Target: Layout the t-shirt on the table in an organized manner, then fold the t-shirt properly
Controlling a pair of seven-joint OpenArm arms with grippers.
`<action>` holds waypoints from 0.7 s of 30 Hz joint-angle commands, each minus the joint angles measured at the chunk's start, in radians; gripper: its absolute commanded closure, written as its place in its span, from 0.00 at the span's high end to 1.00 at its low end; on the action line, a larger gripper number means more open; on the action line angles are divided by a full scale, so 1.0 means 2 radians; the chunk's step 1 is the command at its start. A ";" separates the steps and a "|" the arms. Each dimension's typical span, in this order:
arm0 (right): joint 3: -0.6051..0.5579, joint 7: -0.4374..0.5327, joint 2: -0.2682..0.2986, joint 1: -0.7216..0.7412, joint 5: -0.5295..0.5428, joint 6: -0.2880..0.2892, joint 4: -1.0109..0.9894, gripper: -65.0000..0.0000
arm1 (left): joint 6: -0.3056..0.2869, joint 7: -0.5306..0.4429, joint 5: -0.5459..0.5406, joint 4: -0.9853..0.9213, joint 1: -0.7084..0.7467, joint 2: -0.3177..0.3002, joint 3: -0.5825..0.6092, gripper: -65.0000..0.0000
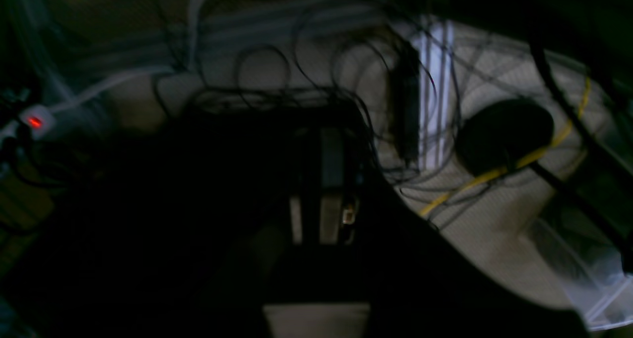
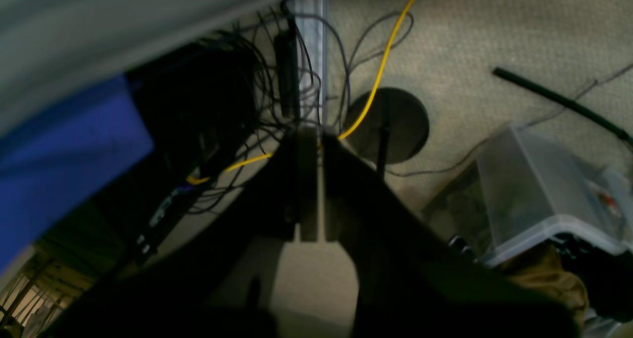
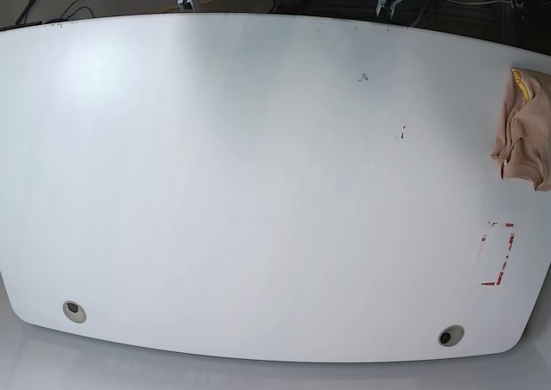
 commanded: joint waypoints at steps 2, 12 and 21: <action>0.001 0.001 0.003 0.008 -0.002 -0.007 -0.015 0.03 | 0.003 0.015 0.002 0.000 -0.009 0.000 0.000 0.05; 0.000 0.001 0.003 0.021 -0.002 -0.018 -0.045 0.03 | 0.003 0.031 -0.001 0.000 -0.014 0.001 0.000 0.05; -0.001 0.001 0.003 0.028 -0.002 -0.018 -0.045 0.03 | 0.004 0.031 -0.001 0.000 -0.010 0.002 -0.001 0.05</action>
